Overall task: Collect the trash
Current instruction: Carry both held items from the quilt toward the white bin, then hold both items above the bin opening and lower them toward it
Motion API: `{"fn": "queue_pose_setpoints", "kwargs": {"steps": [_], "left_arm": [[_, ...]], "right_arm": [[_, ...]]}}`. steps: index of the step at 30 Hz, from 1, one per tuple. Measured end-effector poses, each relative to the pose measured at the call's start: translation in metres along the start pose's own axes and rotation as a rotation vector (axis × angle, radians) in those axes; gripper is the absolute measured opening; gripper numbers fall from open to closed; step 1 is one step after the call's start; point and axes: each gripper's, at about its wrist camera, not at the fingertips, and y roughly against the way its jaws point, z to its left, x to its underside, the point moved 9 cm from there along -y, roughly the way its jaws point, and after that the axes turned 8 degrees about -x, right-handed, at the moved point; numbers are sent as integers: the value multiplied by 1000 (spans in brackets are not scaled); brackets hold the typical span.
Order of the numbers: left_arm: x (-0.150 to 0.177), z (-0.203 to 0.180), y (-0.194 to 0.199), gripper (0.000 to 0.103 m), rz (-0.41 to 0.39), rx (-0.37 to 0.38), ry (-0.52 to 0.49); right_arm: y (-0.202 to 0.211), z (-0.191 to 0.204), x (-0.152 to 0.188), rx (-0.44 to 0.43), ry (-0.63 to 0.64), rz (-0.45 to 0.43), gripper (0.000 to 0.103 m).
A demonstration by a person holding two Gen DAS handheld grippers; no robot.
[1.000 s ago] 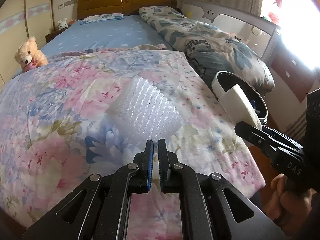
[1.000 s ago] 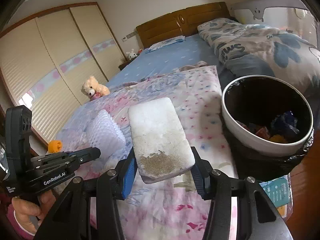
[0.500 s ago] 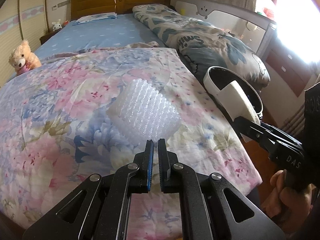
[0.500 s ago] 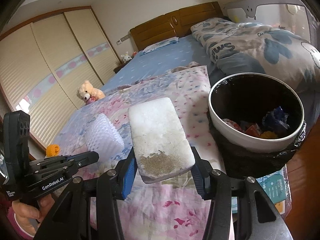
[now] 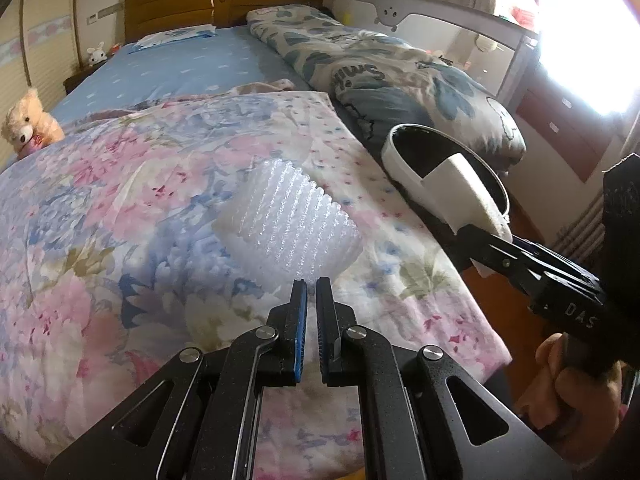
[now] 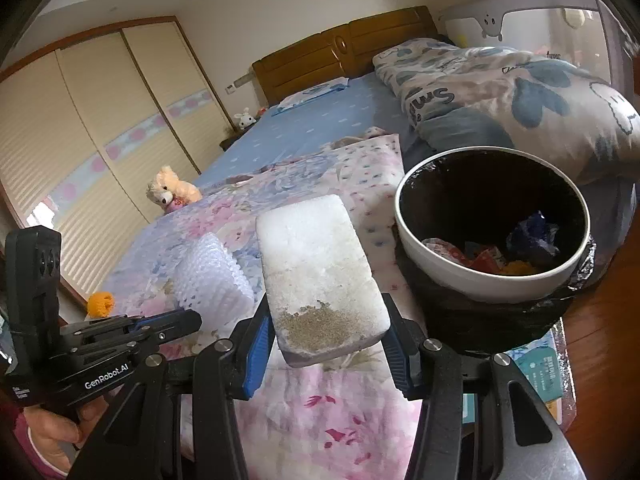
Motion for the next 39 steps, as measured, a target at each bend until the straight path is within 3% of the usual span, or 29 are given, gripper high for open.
{"fn": "queue_pose_setpoints", "kwargs": {"steps": [39], "left_arm": [[-24,-73,-4,4,-22,93,-119]], "right_arm": [[36,-55,-9,102,-59,-41,51]]}}
